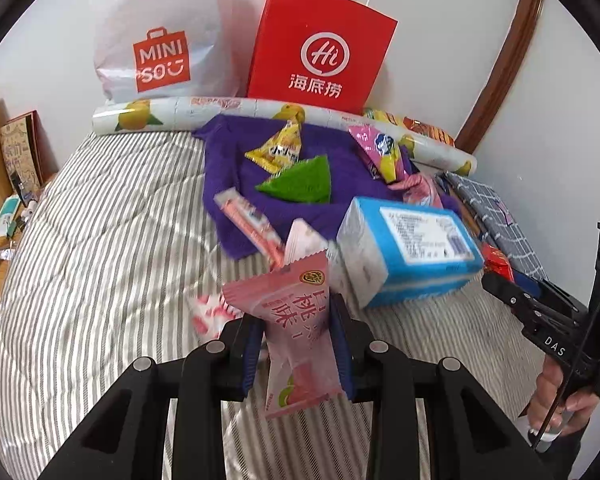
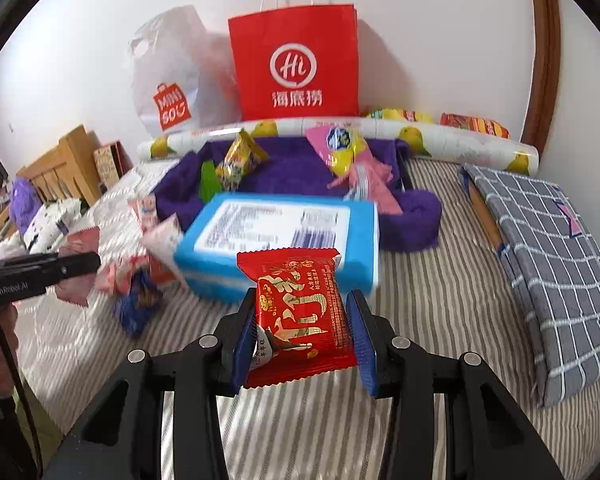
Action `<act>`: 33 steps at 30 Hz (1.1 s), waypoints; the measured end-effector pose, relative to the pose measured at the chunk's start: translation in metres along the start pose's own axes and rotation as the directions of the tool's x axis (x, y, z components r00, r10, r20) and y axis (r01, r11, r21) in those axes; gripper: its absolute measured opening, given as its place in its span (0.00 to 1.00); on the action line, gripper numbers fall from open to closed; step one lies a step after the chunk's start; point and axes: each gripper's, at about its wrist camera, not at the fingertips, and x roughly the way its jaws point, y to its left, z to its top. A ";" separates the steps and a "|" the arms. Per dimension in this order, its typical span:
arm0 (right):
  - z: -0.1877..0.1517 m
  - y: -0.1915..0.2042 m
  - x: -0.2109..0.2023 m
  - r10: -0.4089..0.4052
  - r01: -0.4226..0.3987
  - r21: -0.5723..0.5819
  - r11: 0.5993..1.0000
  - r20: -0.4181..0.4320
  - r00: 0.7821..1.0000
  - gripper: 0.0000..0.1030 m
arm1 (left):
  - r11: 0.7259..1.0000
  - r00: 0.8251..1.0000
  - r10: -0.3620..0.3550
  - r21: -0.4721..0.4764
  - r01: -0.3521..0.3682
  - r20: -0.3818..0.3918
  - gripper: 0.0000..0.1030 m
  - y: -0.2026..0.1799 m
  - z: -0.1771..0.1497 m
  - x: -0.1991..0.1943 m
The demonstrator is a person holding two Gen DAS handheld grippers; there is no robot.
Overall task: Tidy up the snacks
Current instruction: 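Carry both held bags up and over onto the purple towel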
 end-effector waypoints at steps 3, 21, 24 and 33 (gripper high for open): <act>0.012 -0.002 0.003 0.001 -0.001 0.019 1.000 0.015 1.000 0.42 | 1.000 1.000 0.009 0.010 -0.009 0.008 0.30 -0.005 0.011 0.001; 0.086 0.001 0.026 -0.026 0.026 0.000 1.000 0.024 0.999 0.42 | 0.999 0.999 0.034 0.000 -0.034 0.032 0.29 -0.020 0.073 0.024; 0.100 0.001 0.026 -0.035 0.036 -0.007 0.999 0.056 0.998 0.42 | 0.998 0.997 0.062 -0.001 -0.062 0.041 0.29 -0.020 0.085 0.029; 0.142 0.000 0.037 -0.044 0.045 -0.014 0.999 0.114 0.993 0.42 | 0.997 0.995 0.076 -0.016 -0.076 0.070 0.30 -0.017 0.126 0.051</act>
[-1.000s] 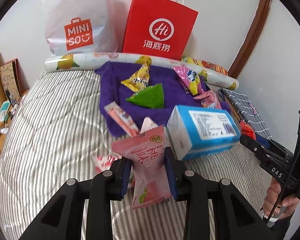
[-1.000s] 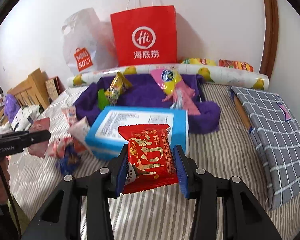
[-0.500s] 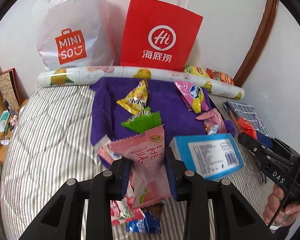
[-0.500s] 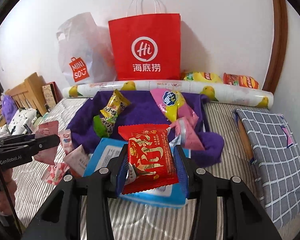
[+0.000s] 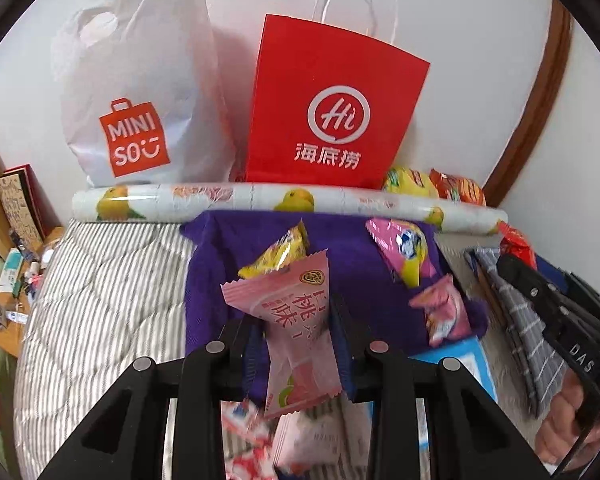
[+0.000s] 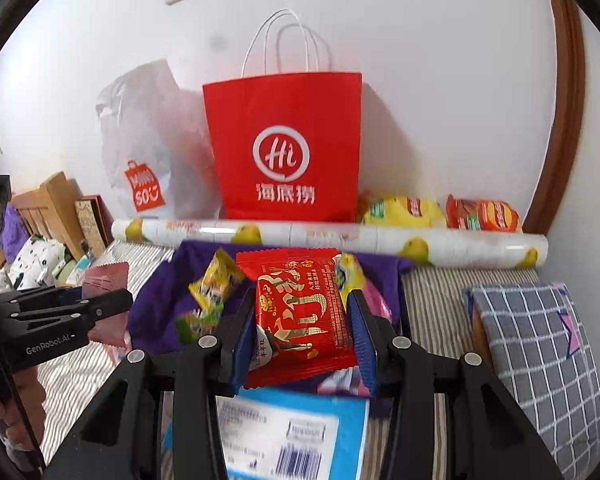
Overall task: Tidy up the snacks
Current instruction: 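Carry both held bags up and over onto the purple towel, then lower both bags onto the towel and open both tools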
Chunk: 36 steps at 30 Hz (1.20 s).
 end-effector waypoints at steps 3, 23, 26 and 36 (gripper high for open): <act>0.007 -0.004 0.015 -0.007 0.007 0.019 1.000 -0.001 1.000 0.42 | 1.000 1.000 -0.003 -0.008 0.003 0.006 0.30 0.000 0.007 0.011; -0.030 -0.023 0.090 0.054 -0.039 0.105 0.994 -0.149 0.987 0.42 | 0.996 0.999 0.000 -0.091 -0.003 -0.035 0.30 0.028 -0.015 0.071; -0.032 -0.015 0.093 0.064 -0.050 0.089 0.995 -0.168 0.984 0.42 | 0.996 0.999 -0.009 -0.083 0.006 -0.039 0.30 0.026 -0.016 0.073; -0.036 -0.013 0.099 0.045 -0.032 0.074 0.997 -0.185 0.982 0.42 | 0.999 0.999 -0.001 -0.051 -0.001 -0.046 0.30 0.016 -0.020 0.078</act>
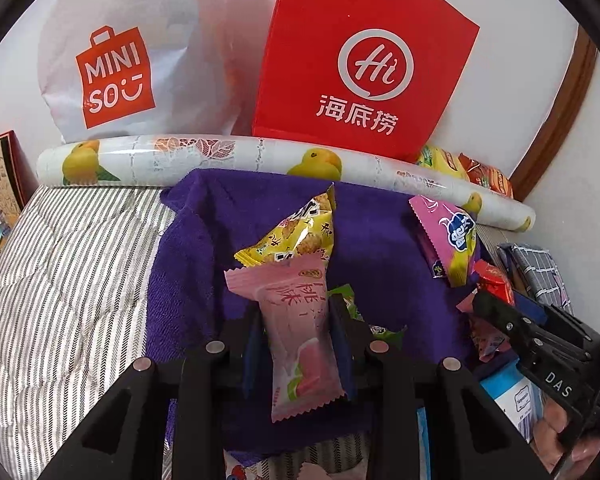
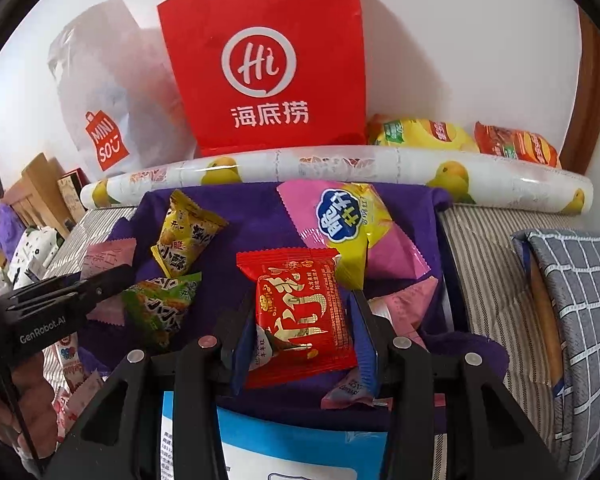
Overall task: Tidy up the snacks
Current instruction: 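Lower both bags onto the towel and open both tools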
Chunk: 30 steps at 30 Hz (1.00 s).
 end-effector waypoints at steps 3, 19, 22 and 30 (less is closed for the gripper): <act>0.001 -0.004 0.003 0.013 -0.013 0.023 1.000 -0.017 1.000 0.42 | 1.000 1.000 -0.011 -0.020 0.011 -0.002 0.30 0.003 0.001 0.000; 0.001 -0.004 0.003 0.007 -0.007 0.023 1.000 -0.019 1.000 0.43 | 1.000 1.000 -0.008 0.005 0.008 -0.011 0.30 -0.002 -0.004 0.005; 0.001 -0.003 0.003 0.008 -0.008 0.022 1.000 -0.019 1.000 0.48 | 1.000 1.000 -0.009 0.010 0.009 -0.011 0.30 -0.003 -0.005 0.006; 0.001 -0.004 0.001 0.012 -0.012 0.023 1.000 -0.012 1.000 0.55 | 1.000 1.000 -0.016 0.011 0.016 -0.010 0.31 -0.003 -0.005 0.006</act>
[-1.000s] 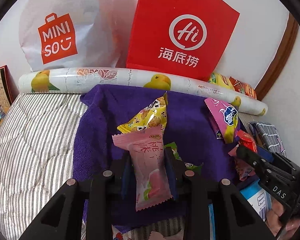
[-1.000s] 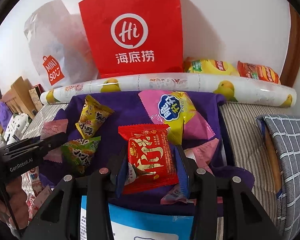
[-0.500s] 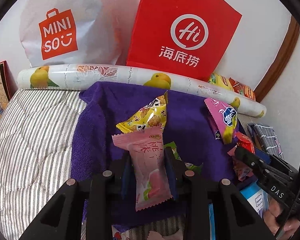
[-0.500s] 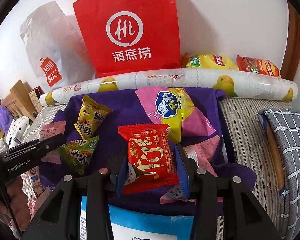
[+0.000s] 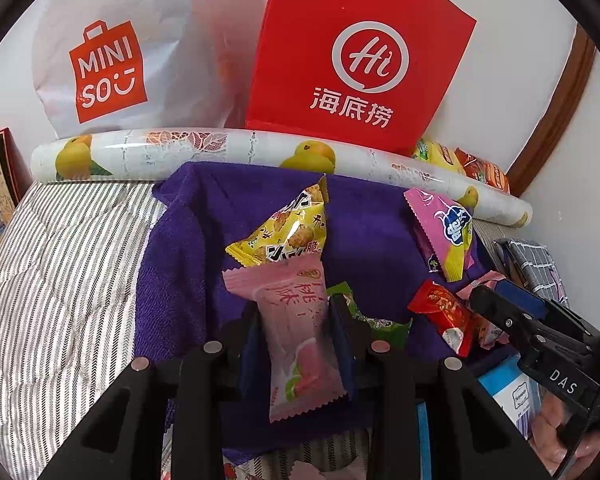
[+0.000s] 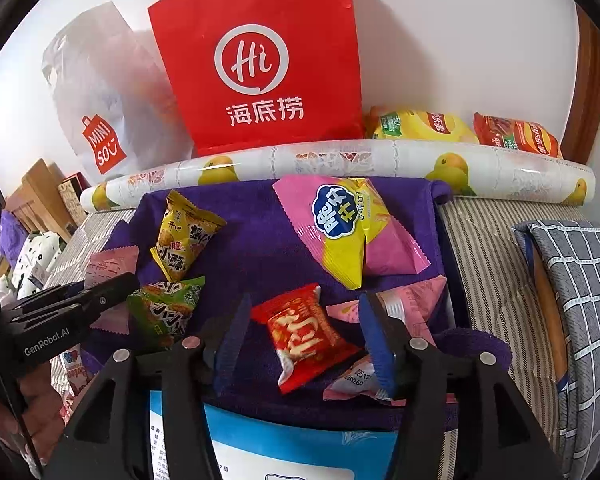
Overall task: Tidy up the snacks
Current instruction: 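Lower both bags onto the towel and open both tools, then grasp the pink-white bag with the right tool while the left tool reaches toward the pink strawberry bag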
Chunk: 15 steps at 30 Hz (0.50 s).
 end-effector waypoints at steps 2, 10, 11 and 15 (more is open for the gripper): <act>0.000 -0.001 -0.001 -0.001 0.001 0.004 1.000 0.002 1.000 0.56 | 1.000 1.000 -0.004 -0.001 0.004 -0.002 0.32 0.001 0.000 -0.001; 0.000 0.001 -0.004 -0.007 0.007 -0.003 1.000 0.011 1.000 0.57 | 0.998 0.995 -0.059 -0.005 0.060 0.078 0.55 0.002 0.003 -0.020; 0.000 0.002 -0.005 -0.010 0.011 -0.012 1.000 0.018 1.000 0.57 | 0.998 0.995 -0.058 -0.006 0.058 0.084 0.55 0.002 0.003 -0.022; 0.001 0.009 -0.015 -0.001 0.004 -0.046 0.999 0.062 0.998 0.57 | 0.998 0.994 -0.054 -0.023 0.056 0.099 0.55 0.005 0.004 -0.027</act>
